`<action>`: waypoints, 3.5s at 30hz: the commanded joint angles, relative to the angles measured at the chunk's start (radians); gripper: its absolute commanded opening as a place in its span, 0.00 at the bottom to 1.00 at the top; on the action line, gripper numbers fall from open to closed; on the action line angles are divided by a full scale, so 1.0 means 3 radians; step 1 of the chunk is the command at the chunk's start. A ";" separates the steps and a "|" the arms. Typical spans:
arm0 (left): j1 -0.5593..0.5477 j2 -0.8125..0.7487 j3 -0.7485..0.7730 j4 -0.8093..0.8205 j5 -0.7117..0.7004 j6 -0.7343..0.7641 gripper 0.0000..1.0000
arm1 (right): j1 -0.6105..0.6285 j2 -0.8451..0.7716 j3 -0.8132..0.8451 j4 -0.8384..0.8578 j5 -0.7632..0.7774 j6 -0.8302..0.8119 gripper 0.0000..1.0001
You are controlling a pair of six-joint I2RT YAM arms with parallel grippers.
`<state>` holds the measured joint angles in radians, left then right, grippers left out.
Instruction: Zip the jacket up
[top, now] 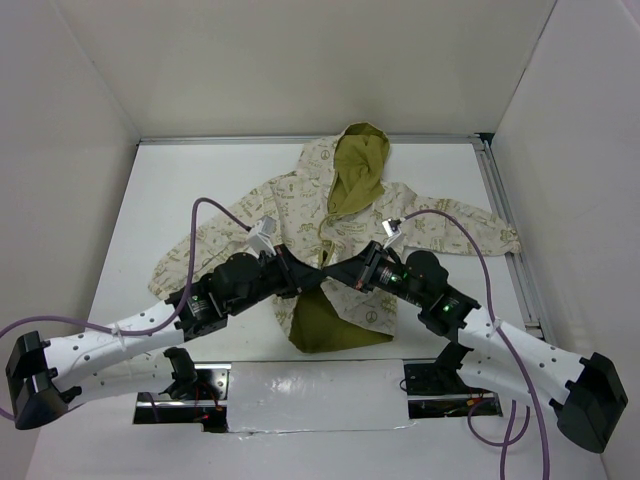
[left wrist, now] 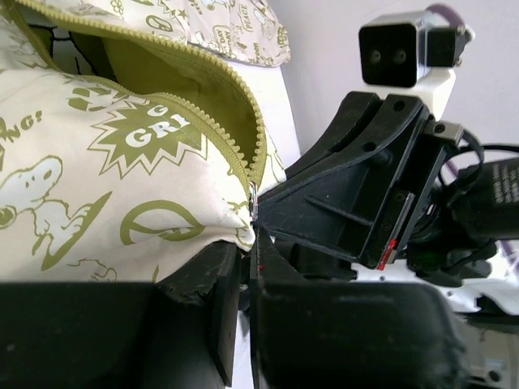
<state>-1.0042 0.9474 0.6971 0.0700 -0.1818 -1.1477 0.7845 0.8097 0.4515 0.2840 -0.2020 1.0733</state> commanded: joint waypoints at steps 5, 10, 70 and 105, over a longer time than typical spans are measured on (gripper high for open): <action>-0.0017 -0.0059 0.0268 -0.0007 -0.0135 0.0323 0.00 | 0.0029 -0.0040 0.0443 -0.0775 -0.0120 -0.0473 0.13; -0.0012 0.0017 0.0569 -0.0866 -0.0141 0.0124 0.00 | 0.0034 -0.0264 0.0714 -0.1575 0.0243 -0.0943 0.48; 0.1148 0.0401 0.1369 -0.1435 0.1765 0.0839 0.00 | -0.0248 0.0875 0.0950 -0.0108 -0.1086 -0.2632 0.01; 0.2324 0.1146 -0.0668 0.0037 0.1997 0.0850 0.00 | -0.0156 0.2312 0.0750 -0.1166 -0.0073 -0.2284 0.15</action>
<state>-0.3664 1.1557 0.4206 -0.0566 0.4549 -0.8967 0.7437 1.4525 0.6731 0.0074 -0.2909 0.3847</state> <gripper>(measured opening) 0.181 0.152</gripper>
